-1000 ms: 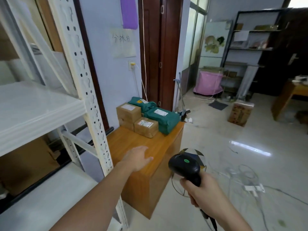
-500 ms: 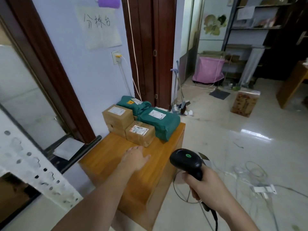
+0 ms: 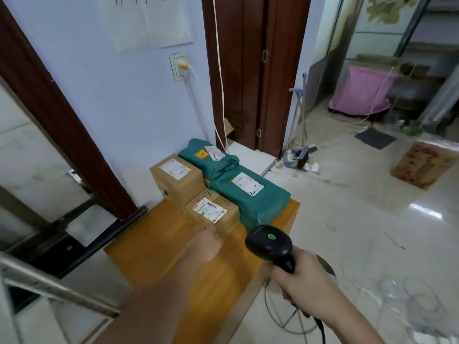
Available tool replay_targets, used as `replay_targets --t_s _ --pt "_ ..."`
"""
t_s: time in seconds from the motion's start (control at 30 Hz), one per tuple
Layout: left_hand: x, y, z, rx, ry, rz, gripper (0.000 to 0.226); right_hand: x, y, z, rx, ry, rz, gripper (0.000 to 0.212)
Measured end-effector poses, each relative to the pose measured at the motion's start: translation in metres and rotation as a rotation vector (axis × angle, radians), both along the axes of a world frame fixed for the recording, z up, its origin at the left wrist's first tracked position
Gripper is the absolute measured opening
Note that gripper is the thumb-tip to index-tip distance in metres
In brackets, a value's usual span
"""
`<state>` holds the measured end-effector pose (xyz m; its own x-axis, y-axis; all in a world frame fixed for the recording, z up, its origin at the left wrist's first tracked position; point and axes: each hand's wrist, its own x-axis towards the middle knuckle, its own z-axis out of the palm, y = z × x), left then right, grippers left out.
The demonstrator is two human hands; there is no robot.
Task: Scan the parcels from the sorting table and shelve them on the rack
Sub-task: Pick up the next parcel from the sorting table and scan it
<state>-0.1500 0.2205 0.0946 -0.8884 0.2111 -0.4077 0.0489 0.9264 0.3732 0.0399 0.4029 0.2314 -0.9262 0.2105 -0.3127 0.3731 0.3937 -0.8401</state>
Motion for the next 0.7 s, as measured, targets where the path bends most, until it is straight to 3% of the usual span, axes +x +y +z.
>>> replay_targets --t_s 0.43,0.57,0.7 --pt "-0.071 0.025 -0.063 0.15 -0.194 0.423 0.053 -0.142 0.023 -0.036 0.04 -0.169 0.231 0.012" --pt "-0.099 0.032 -0.081 0.427 -0.327 0.727 0.054 -0.169 0.025 -0.053 0.035 -0.258 0.172 0.014" --pt "-0.123 0.031 -0.109 0.701 -0.484 1.01 0.091 -0.189 0.032 -0.063 0.057 -0.246 0.178 0.016"
